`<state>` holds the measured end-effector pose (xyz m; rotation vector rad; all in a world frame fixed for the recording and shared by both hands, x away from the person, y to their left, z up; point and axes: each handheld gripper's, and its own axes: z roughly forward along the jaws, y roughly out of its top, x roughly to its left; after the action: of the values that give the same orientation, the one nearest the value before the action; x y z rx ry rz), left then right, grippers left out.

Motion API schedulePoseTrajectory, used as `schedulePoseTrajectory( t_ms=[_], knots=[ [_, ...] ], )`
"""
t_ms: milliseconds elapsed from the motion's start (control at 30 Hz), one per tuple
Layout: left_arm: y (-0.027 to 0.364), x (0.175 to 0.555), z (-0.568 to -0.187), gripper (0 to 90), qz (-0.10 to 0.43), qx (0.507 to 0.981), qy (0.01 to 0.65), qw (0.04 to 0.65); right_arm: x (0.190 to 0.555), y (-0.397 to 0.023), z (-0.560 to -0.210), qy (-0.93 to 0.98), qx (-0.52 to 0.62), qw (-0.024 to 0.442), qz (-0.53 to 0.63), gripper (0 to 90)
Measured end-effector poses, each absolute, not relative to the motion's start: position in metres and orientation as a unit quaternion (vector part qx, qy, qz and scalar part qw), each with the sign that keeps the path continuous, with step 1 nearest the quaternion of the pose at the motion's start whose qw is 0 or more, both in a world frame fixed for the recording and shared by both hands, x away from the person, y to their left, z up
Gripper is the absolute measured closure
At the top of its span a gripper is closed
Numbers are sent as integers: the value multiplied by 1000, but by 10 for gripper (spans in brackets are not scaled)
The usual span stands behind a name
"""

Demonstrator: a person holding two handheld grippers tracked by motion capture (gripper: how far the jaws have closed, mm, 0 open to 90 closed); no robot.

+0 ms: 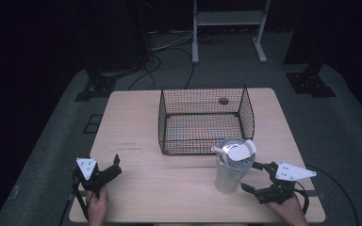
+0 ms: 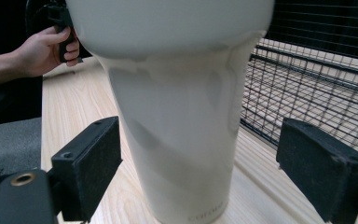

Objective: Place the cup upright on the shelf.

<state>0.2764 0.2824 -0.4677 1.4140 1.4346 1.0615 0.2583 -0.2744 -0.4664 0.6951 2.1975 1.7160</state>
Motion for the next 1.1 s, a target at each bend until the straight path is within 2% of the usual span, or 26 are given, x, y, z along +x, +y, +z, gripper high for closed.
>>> schedulePoseTrajectory(
  t_ms=[367,533,767,1100],
  knots=[
    [279,276,-469,0,421,573,567,416,267,-254,-462,759,223,125,598,124],
    [278,277,-470,0,422,574,565,416,272,-241,-461,756,222,127,603,72],
    [277,276,-469,0,421,574,565,418,276,-228,-465,742,231,134,614,45],
    [279,275,-470,0,420,575,566,416,277,-222,-463,740,230,150,613,71]
  ],
)
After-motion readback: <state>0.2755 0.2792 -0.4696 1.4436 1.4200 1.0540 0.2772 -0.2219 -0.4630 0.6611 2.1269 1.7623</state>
